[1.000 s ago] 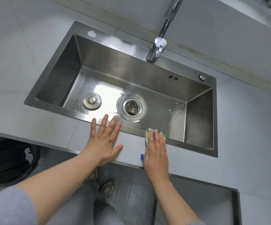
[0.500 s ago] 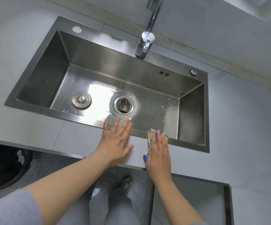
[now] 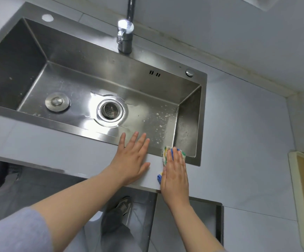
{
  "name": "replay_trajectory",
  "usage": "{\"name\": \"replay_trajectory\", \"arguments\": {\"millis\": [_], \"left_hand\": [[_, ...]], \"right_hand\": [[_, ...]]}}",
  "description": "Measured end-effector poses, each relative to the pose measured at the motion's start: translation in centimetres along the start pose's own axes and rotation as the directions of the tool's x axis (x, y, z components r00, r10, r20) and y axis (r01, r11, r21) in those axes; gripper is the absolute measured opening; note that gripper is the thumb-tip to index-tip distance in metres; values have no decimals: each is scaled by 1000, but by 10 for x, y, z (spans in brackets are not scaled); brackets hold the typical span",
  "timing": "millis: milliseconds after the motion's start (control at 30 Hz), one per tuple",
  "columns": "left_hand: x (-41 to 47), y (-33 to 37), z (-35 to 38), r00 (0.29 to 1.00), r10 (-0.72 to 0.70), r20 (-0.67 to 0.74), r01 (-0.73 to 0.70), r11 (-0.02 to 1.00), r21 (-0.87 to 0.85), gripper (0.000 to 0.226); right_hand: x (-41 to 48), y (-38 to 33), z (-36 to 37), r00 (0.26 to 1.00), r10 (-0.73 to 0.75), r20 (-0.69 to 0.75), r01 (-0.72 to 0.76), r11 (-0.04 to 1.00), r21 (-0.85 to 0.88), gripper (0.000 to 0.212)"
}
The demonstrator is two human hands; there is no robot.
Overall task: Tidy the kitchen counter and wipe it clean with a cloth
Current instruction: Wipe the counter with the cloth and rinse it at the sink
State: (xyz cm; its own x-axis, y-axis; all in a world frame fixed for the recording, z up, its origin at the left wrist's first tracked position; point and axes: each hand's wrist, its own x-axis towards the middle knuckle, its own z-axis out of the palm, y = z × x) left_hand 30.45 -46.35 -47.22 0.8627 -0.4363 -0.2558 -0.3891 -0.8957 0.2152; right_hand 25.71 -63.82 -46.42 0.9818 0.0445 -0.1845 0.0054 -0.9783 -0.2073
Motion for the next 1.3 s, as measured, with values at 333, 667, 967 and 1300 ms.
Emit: {"name": "replay_trajectory", "arguments": {"millis": [333, 667, 967, 1300], "left_hand": [[12, 33, 8, 985, -174, 20, 171, 980, 100, 97], [12, 33, 9, 983, -184, 26, 181, 980, 82, 100], [12, 34, 3, 977, -194, 84, 189, 979, 72, 99], [13, 28, -18, 981, -135, 141, 124, 988, 88, 103]], "right_hand": [[-9, 68, -17, 999, -31, 24, 32, 999, -5, 77], [-12, 82, -17, 999, 20, 28, -20, 1000, 24, 67], [-12, 75, -24, 988, 155, 13, -155, 988, -8, 74], [-7, 56, -44, 794, 577, -192, -439, 762, 477, 60]]}}
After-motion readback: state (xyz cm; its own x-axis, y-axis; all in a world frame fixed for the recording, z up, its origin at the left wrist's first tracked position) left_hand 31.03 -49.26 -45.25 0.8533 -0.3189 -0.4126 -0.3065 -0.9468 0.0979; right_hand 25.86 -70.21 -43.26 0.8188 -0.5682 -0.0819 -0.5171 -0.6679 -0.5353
